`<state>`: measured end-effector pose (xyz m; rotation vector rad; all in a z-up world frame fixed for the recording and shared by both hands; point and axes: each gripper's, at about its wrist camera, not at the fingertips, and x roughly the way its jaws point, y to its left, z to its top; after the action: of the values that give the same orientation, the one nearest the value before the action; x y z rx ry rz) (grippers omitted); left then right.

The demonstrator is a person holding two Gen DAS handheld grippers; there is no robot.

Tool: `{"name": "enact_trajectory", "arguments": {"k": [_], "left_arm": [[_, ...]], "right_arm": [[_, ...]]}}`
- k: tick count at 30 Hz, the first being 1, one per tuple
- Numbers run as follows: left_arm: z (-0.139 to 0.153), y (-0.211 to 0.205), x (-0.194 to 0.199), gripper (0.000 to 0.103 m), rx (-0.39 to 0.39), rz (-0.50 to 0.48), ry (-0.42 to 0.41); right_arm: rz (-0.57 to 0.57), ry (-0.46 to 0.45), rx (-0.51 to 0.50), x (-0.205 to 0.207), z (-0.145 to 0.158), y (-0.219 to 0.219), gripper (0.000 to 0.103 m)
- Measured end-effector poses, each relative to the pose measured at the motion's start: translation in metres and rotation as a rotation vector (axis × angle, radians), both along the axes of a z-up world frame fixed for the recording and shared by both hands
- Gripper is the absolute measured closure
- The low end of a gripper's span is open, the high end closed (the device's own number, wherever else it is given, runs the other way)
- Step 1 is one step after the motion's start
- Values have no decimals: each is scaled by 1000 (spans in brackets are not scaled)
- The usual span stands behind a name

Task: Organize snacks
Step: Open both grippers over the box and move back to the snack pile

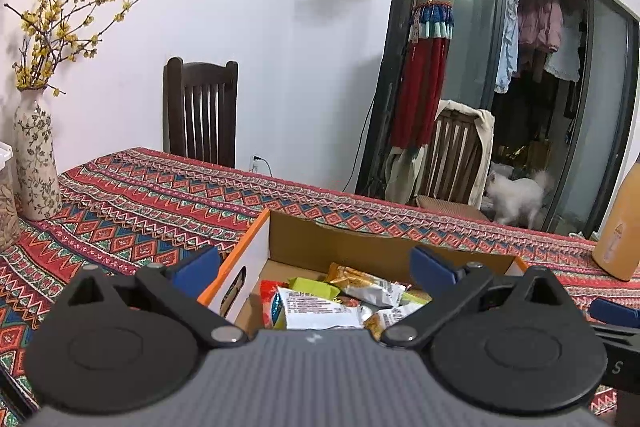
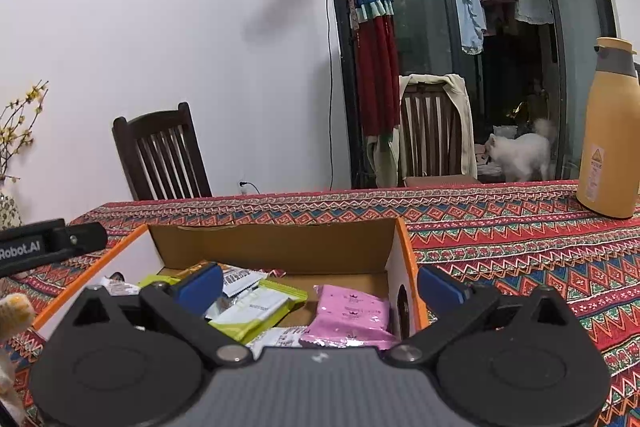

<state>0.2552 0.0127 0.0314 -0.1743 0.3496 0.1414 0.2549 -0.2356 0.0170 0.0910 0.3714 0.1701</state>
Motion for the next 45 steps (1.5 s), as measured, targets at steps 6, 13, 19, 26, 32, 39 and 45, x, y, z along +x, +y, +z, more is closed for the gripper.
{"name": "enact_trajectory", "arguments": {"k": [6, 13, 19, 26, 32, 39, 45], "left_arm": [[22, -7, -12, 0, 1, 0, -27], [40, -8, -35, 0, -7, -28, -40], [41, -3, -61, 0, -10, -37, -39], [30, 3, -89, 0, -3, -47, -5], [10, 11, -106, 0, 5, -62, 47], [-19, 21, -123, 0, 31, -69, 112], [-38, 38, -133, 0, 49, -46, 152]], "right_arm": [[-9, -36, 10, -9, 15, -6, 0], [-17, -55, -6, -29, 28, -9, 0], [-20, -42, -16, -56, 26, -13, 0], [-13, -14, -25, -90, 15, -20, 0], [-2, 16, -41, -120, -3, -28, 0], [6, 84, -57, -139, -28, -30, 0], [9, 129, -61, -149, -45, -31, 0]]}}
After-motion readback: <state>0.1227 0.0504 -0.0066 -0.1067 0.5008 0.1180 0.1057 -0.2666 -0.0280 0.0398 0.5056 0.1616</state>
